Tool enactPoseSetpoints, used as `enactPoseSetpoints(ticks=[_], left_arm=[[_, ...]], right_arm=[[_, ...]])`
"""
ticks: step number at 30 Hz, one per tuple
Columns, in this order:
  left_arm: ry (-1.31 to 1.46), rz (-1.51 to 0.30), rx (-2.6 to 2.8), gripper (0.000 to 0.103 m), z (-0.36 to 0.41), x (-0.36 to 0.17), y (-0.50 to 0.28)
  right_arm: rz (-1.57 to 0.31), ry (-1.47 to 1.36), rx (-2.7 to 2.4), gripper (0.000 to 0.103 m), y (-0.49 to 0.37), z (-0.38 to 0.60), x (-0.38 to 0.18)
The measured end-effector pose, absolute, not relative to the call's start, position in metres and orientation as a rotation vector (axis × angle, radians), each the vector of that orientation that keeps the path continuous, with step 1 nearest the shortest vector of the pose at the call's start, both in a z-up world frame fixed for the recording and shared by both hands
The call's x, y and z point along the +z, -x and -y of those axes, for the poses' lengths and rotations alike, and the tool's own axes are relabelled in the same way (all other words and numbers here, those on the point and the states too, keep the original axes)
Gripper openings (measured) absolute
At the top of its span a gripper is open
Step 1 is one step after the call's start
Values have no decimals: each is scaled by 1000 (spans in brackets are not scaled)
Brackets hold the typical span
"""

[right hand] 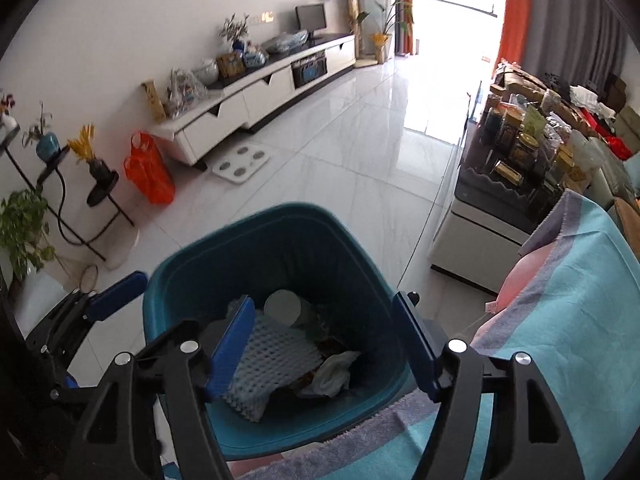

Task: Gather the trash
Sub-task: 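Carry the foam net and green wrapper to the teal bin and release both, then move both grippers back over the table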

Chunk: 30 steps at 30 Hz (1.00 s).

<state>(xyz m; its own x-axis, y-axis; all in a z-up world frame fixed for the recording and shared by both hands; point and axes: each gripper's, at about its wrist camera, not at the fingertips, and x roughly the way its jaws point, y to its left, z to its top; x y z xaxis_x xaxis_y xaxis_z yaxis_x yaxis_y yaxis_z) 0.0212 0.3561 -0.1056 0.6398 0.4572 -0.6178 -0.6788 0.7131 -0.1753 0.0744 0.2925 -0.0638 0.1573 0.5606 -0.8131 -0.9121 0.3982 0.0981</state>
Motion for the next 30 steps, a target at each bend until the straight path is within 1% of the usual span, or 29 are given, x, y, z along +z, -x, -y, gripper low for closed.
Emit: enactPoseSetpoints(ticks=[1, 3, 5, 8, 14, 21, 30], left_arm=[[414, -569, 682, 81, -356, -102, -17], [418, -546, 706, 90, -356, -92, -7], [419, -518, 730, 98, -355, -82, 7], [412, -476, 763, 98, -353, -66, 24], [398, -403, 809, 98, -348, -30, 51], [342, -293, 779, 98, -314, 14, 57], [234, -247, 630, 98, -239, 46, 24]], right_arm=[[-899, 445, 1123, 69, -76, -289, -60], [-885, 414, 1123, 73, -78, -281, -54], [-869, 371, 1136, 80, -78, -271, -45], [-832, 329, 1146, 88, -78, -257, -33], [-762, 259, 1167, 96, -66, -221, -11], [-667, 193, 1142, 96, -55, -166, 11], [-590, 78, 1018, 96, -55, -71, 28]])
